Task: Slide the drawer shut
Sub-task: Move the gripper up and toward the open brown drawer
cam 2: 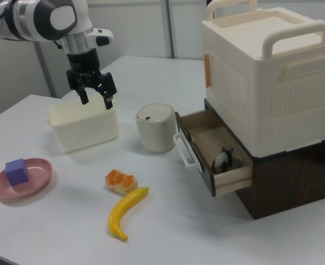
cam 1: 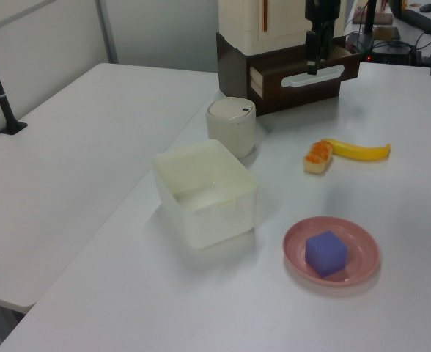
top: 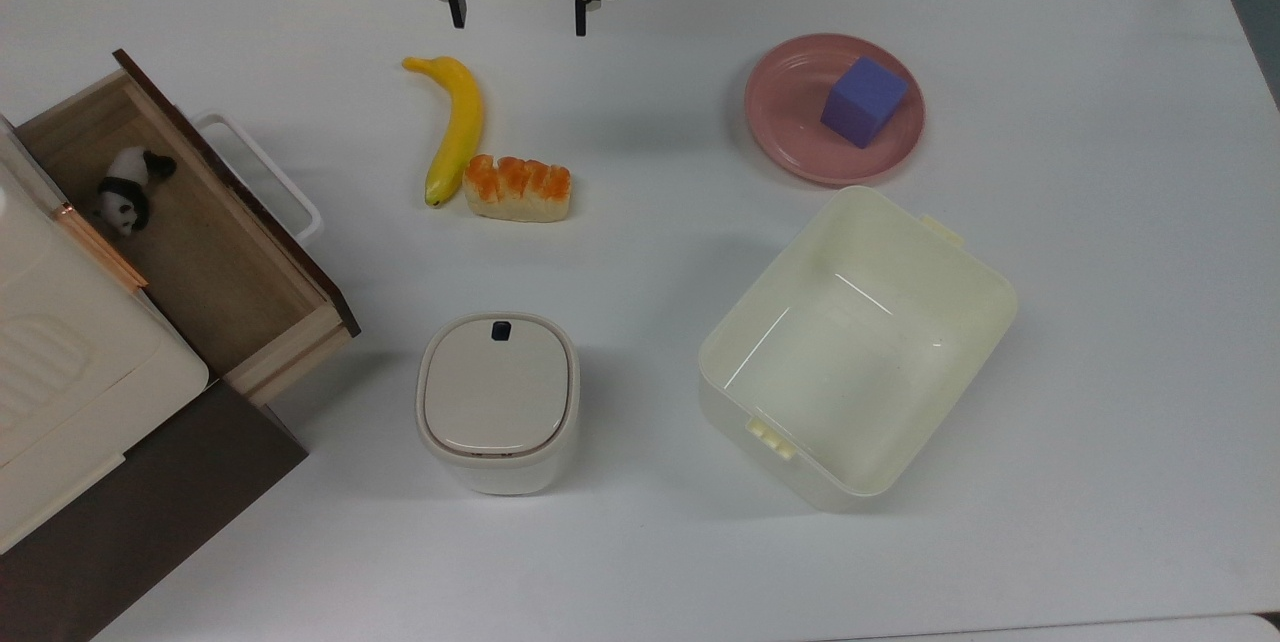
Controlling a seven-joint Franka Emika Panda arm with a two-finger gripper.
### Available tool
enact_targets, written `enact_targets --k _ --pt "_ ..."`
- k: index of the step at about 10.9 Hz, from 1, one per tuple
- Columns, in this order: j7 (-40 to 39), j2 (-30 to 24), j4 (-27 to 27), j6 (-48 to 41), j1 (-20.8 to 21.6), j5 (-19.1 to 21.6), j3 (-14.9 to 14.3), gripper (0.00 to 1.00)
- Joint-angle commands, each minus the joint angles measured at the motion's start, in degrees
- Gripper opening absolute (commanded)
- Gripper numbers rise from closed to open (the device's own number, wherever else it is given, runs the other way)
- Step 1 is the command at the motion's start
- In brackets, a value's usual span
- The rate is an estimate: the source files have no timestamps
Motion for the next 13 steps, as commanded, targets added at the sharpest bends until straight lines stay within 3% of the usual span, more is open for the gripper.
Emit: enact_targets --k 1,10,12,13 --pt "-1.7 -1.7 -0.2 -1.7 -0.3 0.7 -1.7 1.0" --pt "-1.8 -0.9 0.2 -1.5 0.0 1.4 -1.6 1.0" --pt "-5.4 -1.4 0.3 -1.9 -0.3 1.4 -1.6 1.0" --pt "-6.5 -1.4 0.2 -1.9 -0.2 1.4 -1.6 0.9"
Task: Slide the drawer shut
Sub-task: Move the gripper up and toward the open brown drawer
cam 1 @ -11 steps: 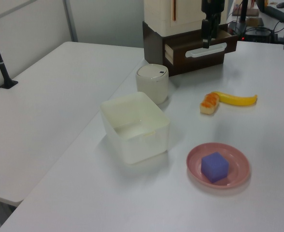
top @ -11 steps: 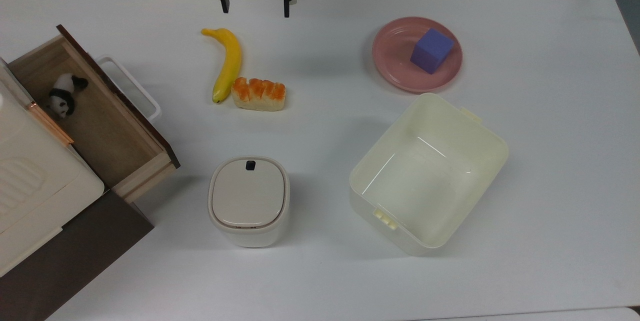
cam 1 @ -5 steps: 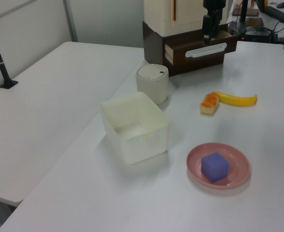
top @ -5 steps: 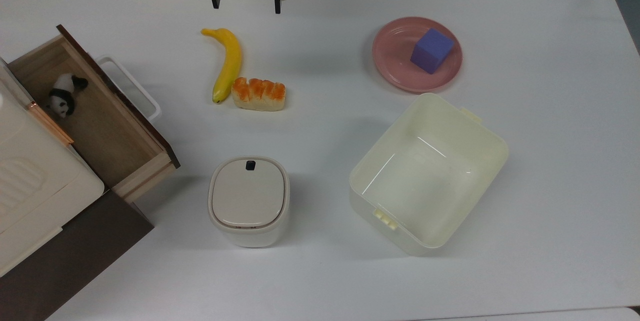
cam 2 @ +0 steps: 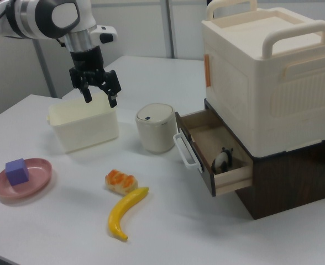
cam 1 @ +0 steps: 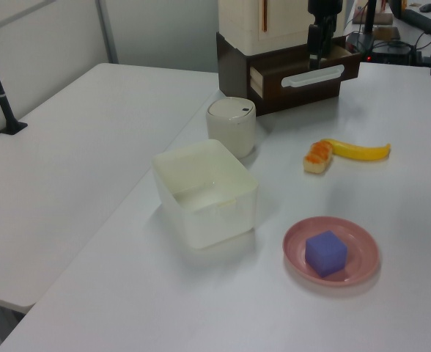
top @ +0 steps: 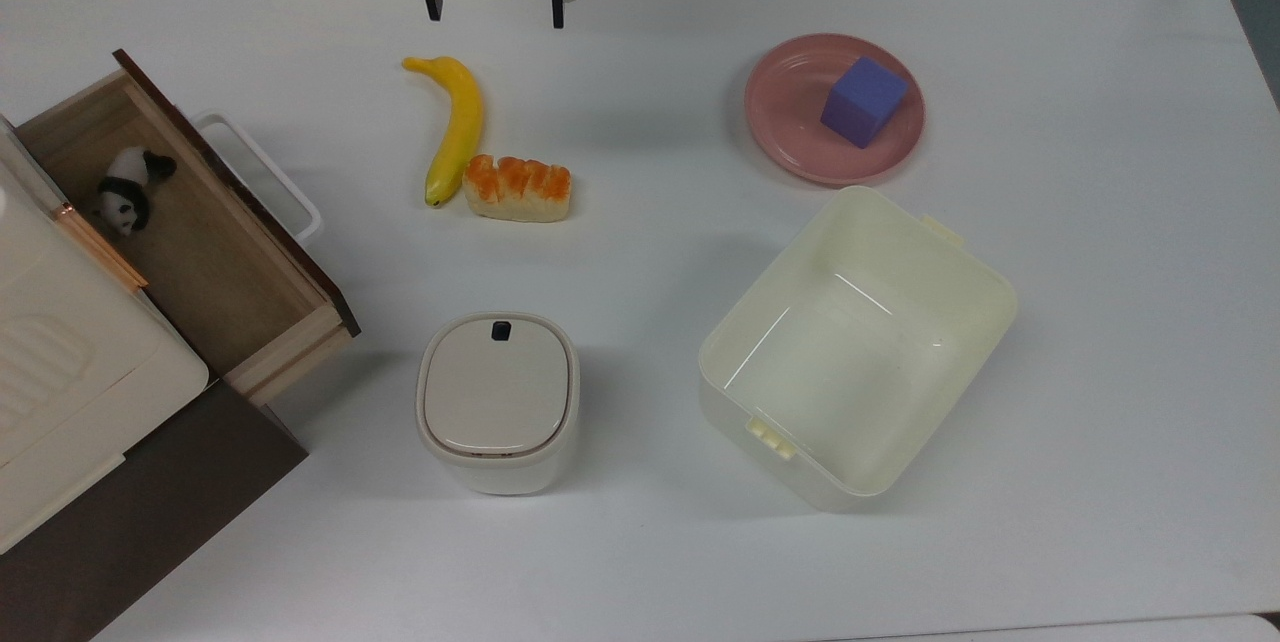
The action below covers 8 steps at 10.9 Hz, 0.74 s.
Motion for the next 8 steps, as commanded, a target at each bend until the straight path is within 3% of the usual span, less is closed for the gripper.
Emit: enact_targets --k 1,4,5,8 --pt "-4.4 -0.7 -0.1 -1.8 0.1 1.4 -0.3 0.81" --pt "-5.2 -0.3 -0.3 -1.9 0.5 1.4 -0.1 0.2" --pt "-5.2 -0.3 -0.4 -1.9 0.5 1.5 0.0 0.07" --pt "-4.8 -0.3 -0.8 -1.8 0.6 1.5 0.2 0.0"
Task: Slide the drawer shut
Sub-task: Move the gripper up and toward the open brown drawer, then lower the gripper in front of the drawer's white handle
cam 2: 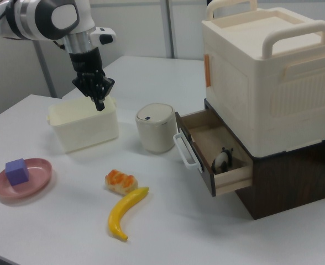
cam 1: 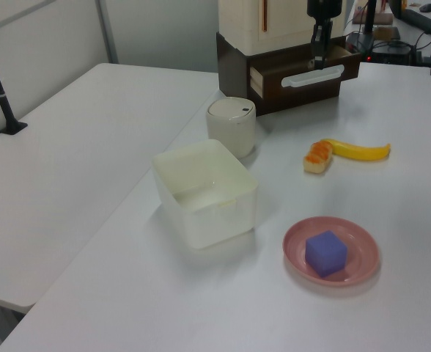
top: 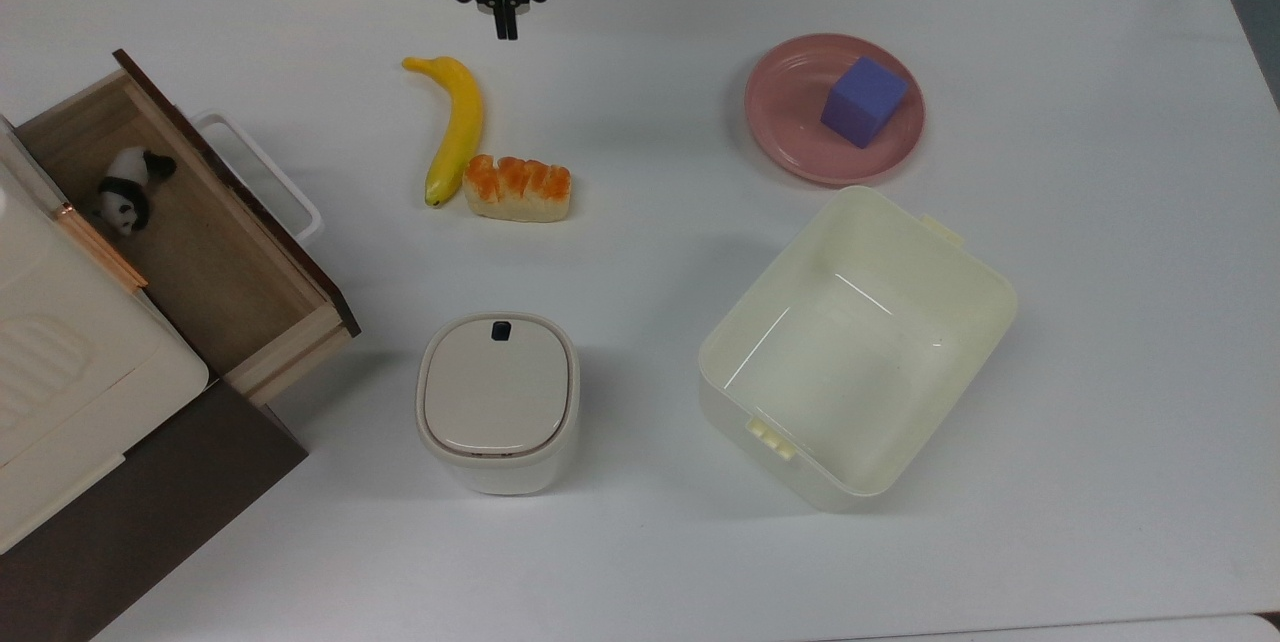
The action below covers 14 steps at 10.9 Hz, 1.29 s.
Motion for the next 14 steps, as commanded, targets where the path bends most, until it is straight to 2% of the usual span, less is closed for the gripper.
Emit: enact_targets --k 1,4,6,11,14 --pt "-0.7 -0.4 -0.7 -1.6 0.4 1.5 -0.3 0.0" --pt "-0.4 0.4 -0.7 -1.3 -0.8 1.4 -0.9 0.0" --pt "0.7 2.5 -1.3 0.6 -3.8 1.4 -0.9 0.0" --pt "20.3 6.5 -11.4 18.7 -8.2 0.7 -0.9 0.0" --pt "29.7 9.5 -12.9 29.6 -12.4 0.4 -1.0 0.0"
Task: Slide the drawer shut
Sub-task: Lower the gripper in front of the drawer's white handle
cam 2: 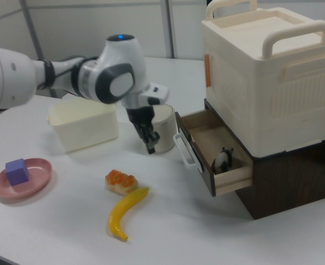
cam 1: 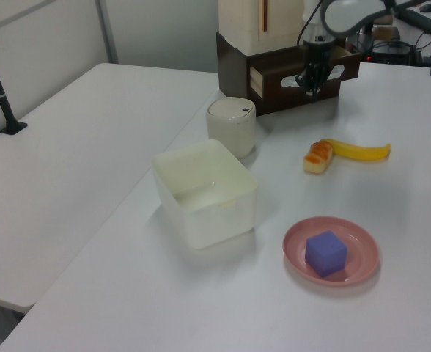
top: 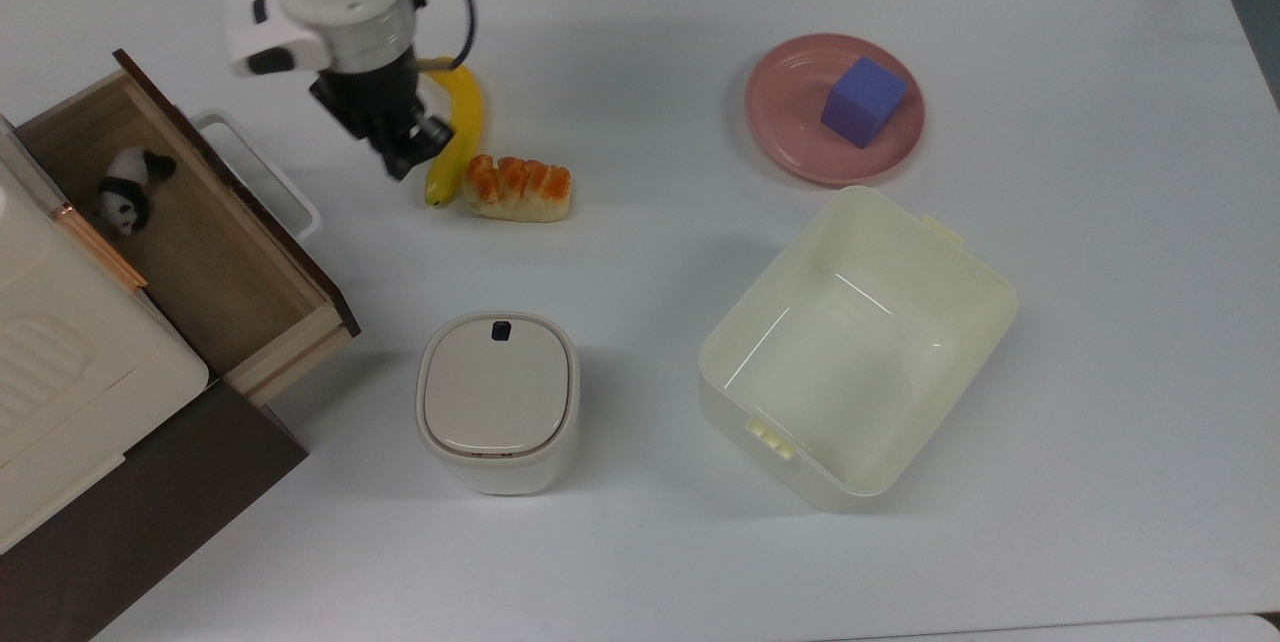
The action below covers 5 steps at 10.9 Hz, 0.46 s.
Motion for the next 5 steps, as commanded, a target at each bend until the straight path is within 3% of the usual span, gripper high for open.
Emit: enact_targets --k 1,3,5 --pt "9.6 1.3 -1.5 9.1 -2.6 -1.4 -0.5 0.0" --pt "15.1 2.0 -1.5 11.7 -4.7 -6.7 -0.5 0.0" --pt "15.4 2.5 -1.1 14.0 -6.5 -6.9 -0.6 0.0"
